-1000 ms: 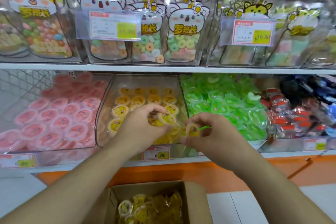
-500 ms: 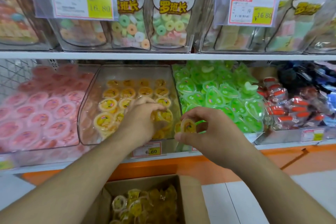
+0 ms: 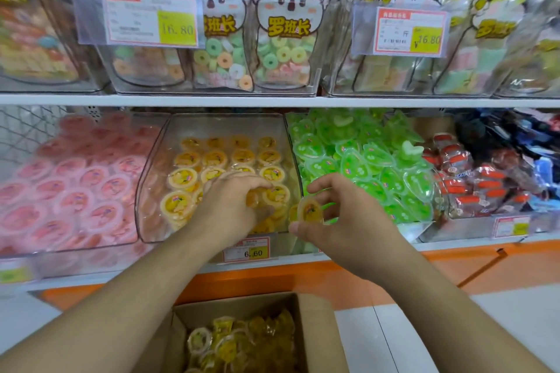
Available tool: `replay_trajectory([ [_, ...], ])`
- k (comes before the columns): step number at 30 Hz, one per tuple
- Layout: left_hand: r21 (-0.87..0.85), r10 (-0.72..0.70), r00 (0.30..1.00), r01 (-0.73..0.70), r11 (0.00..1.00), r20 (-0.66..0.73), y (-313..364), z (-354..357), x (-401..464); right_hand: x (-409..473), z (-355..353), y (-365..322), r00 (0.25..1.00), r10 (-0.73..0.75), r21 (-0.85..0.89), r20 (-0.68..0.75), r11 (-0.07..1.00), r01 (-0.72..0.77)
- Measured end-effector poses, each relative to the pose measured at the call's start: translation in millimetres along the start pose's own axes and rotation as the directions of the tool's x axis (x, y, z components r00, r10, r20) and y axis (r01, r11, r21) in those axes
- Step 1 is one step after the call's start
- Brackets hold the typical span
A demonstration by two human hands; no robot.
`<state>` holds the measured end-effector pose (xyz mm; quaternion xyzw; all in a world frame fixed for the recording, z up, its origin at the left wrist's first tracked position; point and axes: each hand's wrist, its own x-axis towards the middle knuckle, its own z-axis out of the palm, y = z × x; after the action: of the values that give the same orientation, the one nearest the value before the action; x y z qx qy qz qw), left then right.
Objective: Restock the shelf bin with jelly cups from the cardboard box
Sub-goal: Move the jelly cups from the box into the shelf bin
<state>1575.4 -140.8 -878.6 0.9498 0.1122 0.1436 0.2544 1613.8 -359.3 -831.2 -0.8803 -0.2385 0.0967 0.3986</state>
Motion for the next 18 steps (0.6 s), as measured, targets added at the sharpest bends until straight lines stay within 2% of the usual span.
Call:
replay_trajectory([
  [6,-0.099,-0.061,0.992,0.05,0.994,-0.109,-23,-44,-19,3,8,-6,0.995,-0.099,-0.053,-0.018,0.994,0.098],
  [12,0.088,0.04,0.984,-0.025,0.996,-0.171,-59,-84,-58,11,34,-29,0.982,-0.175,-0.137,0.065,0.974,0.183],
  [15,0.208,0.092,0.987,-0.062,0.976,-0.135,-74,-99,-70,17,54,-42,0.976,-0.2,-0.122,0.081,0.97,0.209],
  [18,0.226,0.106,0.99,-0.082,0.971,-0.097,-88,-109,-79,25,76,-54,0.974,-0.204,-0.154,0.094,0.964,0.217],
])
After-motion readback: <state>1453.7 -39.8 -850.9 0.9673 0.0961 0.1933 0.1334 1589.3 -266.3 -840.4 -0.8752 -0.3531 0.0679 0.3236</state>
